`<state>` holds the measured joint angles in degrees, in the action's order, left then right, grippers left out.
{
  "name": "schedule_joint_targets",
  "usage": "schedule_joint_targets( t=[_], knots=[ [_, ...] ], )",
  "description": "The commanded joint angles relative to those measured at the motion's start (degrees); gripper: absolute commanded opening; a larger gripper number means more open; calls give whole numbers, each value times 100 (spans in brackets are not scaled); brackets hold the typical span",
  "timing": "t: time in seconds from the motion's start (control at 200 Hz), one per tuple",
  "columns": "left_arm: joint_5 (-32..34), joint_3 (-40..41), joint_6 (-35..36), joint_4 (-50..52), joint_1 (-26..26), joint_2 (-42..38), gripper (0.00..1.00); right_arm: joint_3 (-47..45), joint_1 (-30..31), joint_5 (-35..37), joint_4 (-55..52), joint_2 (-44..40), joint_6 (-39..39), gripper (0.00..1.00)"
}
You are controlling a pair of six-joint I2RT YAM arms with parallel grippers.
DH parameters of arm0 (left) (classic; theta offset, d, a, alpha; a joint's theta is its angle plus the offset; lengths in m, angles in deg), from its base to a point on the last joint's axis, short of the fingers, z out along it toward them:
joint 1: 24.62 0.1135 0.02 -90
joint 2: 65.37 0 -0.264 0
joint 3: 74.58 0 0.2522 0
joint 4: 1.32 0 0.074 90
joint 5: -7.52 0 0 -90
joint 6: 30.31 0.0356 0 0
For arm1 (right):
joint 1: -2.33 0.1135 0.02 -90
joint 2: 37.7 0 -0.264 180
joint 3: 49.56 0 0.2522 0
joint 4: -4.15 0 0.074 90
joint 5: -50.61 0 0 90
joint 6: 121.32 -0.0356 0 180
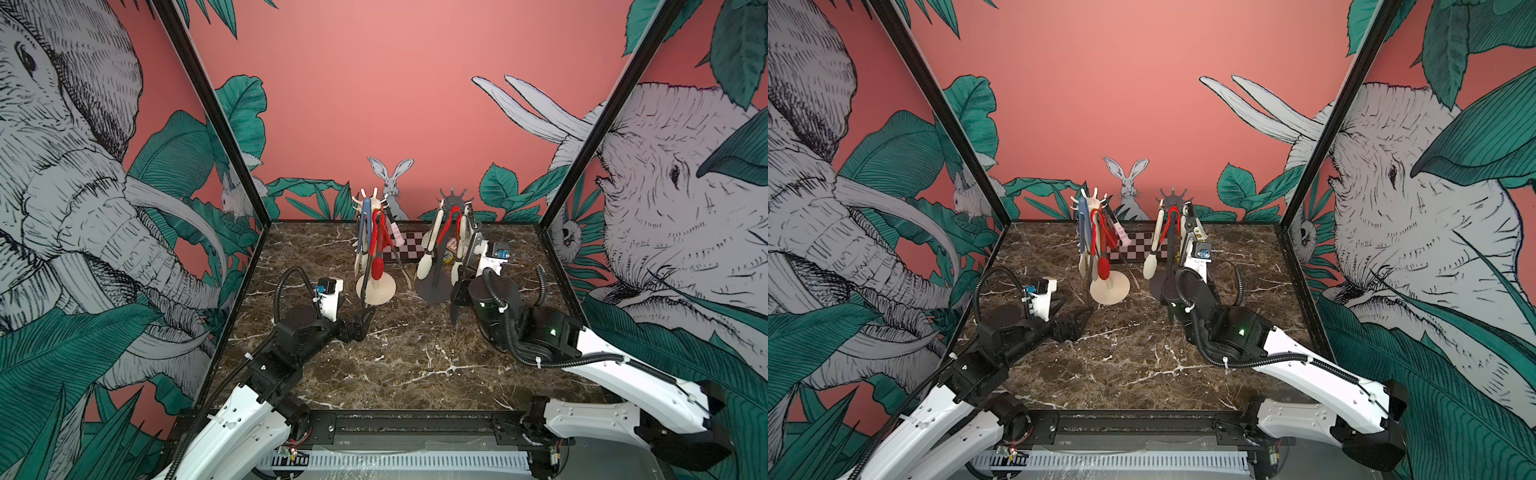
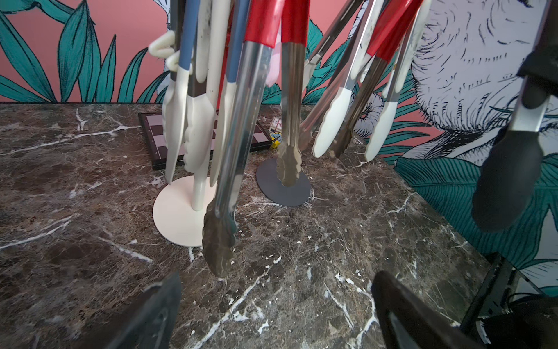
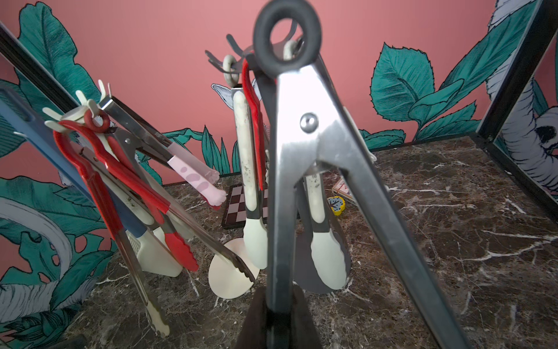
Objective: Hang food tongs on kitchen utensil racks
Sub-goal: Hang the food tongs on the rack.
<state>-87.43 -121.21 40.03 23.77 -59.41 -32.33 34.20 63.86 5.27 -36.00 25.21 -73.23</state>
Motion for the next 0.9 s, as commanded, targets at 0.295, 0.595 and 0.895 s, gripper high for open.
schedule_joint_targets(
  t=[0.295,0.595,0.895],
  knots=[
    [-23,-203,83,-25,2,-91,99,-72,279,360,1402,466,525,0],
    [28,-260,112,141,-2,-124,99,74,506,956,1581,833,624,0],
    [58,-262,113,253,-2,-157,99,28,652,1387,1837,924,782,0]
  ],
)
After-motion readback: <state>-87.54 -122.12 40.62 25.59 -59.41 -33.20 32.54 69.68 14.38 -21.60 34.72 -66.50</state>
